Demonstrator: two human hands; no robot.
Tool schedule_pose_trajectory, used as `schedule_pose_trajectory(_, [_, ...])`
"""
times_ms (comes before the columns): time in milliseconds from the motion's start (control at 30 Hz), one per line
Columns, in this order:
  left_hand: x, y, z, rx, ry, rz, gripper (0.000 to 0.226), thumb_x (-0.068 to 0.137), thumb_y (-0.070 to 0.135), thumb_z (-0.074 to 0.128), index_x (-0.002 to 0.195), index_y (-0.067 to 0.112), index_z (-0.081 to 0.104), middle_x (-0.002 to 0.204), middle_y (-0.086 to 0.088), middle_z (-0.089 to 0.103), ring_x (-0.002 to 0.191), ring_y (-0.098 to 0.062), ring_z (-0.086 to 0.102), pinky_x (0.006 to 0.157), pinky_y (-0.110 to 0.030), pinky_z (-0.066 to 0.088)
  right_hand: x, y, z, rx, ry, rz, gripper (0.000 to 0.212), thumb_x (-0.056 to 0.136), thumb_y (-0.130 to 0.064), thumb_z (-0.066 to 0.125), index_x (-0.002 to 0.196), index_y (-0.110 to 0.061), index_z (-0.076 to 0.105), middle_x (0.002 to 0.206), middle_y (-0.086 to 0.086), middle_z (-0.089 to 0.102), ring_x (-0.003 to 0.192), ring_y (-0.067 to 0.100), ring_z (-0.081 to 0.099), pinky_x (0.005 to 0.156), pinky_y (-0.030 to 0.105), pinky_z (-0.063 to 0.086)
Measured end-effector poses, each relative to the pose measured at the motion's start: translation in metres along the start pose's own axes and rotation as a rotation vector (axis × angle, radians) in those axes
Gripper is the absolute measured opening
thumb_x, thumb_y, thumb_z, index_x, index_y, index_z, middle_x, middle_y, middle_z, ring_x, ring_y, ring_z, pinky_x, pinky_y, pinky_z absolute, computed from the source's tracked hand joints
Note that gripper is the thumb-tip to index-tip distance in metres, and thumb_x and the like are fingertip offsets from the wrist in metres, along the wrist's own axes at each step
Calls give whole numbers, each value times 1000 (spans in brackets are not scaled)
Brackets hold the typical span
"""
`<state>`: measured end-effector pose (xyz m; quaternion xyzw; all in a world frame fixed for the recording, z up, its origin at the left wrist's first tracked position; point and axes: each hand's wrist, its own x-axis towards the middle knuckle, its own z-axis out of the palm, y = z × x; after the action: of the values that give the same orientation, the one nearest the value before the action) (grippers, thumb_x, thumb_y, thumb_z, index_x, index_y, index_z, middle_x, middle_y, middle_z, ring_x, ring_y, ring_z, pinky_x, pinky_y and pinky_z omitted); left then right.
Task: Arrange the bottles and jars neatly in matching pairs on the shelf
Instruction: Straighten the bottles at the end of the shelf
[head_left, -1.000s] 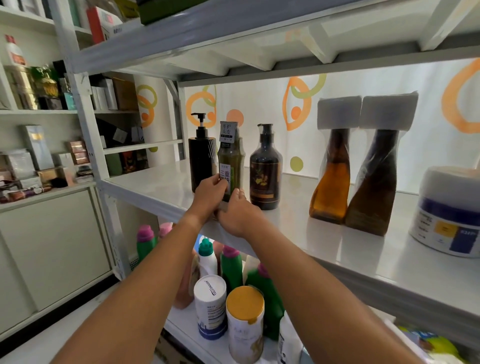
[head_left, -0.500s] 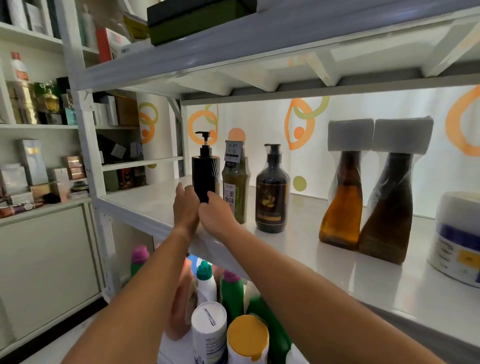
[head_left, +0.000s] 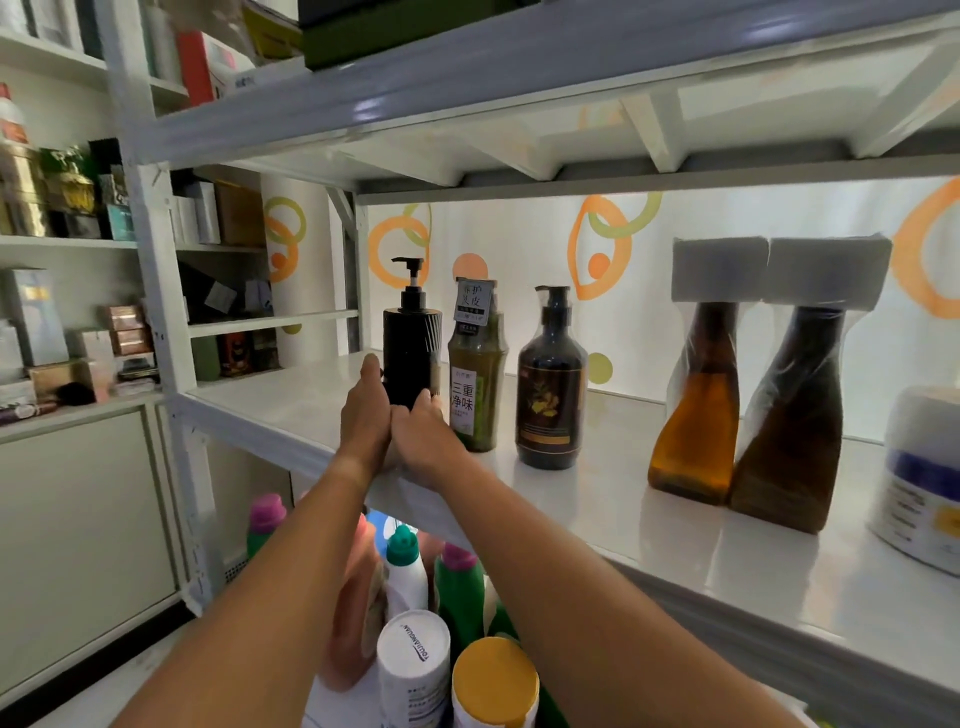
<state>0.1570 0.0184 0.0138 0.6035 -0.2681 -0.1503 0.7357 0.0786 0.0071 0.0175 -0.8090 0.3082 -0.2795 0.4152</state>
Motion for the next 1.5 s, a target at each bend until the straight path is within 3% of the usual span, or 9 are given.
schedule_pose_trajectory(100, [-6, 2, 1, 64, -61, 31, 66, 72, 71, 24, 106, 22, 52, 116, -11, 63, 107, -29, 60, 103, -51, 44, -2, 1, 2, -52, -49, -13, 63, 89, -27, 35, 145, -2, 22, 153, 16, 22, 141, 36, 23, 111, 51, 31])
schedule_pose_trajectory(233, [-16, 10, 0, 58, -22, 23, 42, 96, 53, 27, 104, 23, 55, 113, -5, 62, 109, -26, 59, 103, -47, 44, -3, 0, -3, 26, -2, -7, 55, 95, -30, 40, 142, -5, 28, 143, 17, 39, 129, 34, 41, 107, 42, 37])
schedule_pose_trajectory(367, [-15, 9, -1, 67, -1, 34, 51, 90, 57, 29, 115, 21, 56, 126, -7, 61, 113, -25, 57, 105, -47, 41, 2, 6, -5, 30, 6, -38, 50, 98, -27, 39, 142, -5, 29, 141, 17, 41, 127, 33, 43, 101, 38, 37])
schedule_pose_trajectory(533, [-12, 5, 2, 113, -26, 123, 44, 103, 44, 26, 134, 21, 46, 137, 2, 48, 119, -14, 46, 98, -30, 34, 4, 8, -2, 73, 29, -65, 52, 98, -27, 40, 145, -9, 27, 145, 17, 39, 129, 34, 42, 106, 42, 37])
schedule_pose_trajectory(633, [-11, 6, 1, 45, -106, 66, 74, 84, 72, 31, 140, 27, 44, 141, 3, 50, 128, -19, 48, 110, -37, 34, 4, 6, -2, 92, 29, -48, 57, 97, -26, 39, 149, -12, 20, 151, 14, 29, 136, 35, 32, 111, 43, 31])
schedule_pose_trajectory(733, [0, -5, -2, 31, -145, 16, 92, 61, 84, 35, 136, 32, 50, 135, 2, 57, 123, -21, 54, 110, -46, 38, 2, 6, -2, 95, -18, -10, 57, 91, -34, 36, 144, -18, 26, 142, 13, 40, 126, 34, 43, 106, 46, 38])
schedule_pose_trajectory(1100, [-3, -5, -3, 132, -72, 148, 43, 100, 51, 31, 129, 25, 47, 125, 8, 47, 109, -10, 47, 91, -31, 34, -1, 11, -9, 53, 39, -128, 18, 90, -22, 44, 106, -14, 39, 98, 8, 55, 92, 26, 55, 78, 39, 45])
schedule_pose_trajectory(1367, [-3, -6, -3, 112, -126, 134, 73, 76, 71, 34, 129, 22, 50, 124, -2, 58, 112, -19, 56, 105, -45, 42, -1, 10, -9, 81, 30, -115, 19, 89, -19, 43, 107, -16, 37, 106, 13, 55, 98, 29, 54, 85, 41, 44])
schedule_pose_trajectory(1500, [-3, -5, -2, 95, -164, 123, 70, 84, 70, 33, 138, 26, 44, 139, 1, 50, 123, -15, 49, 109, -40, 36, 2, 8, -5, 103, 12, -42, 23, 86, -24, 41, 108, -19, 35, 123, 15, 50, 110, 32, 50, 95, 45, 43])
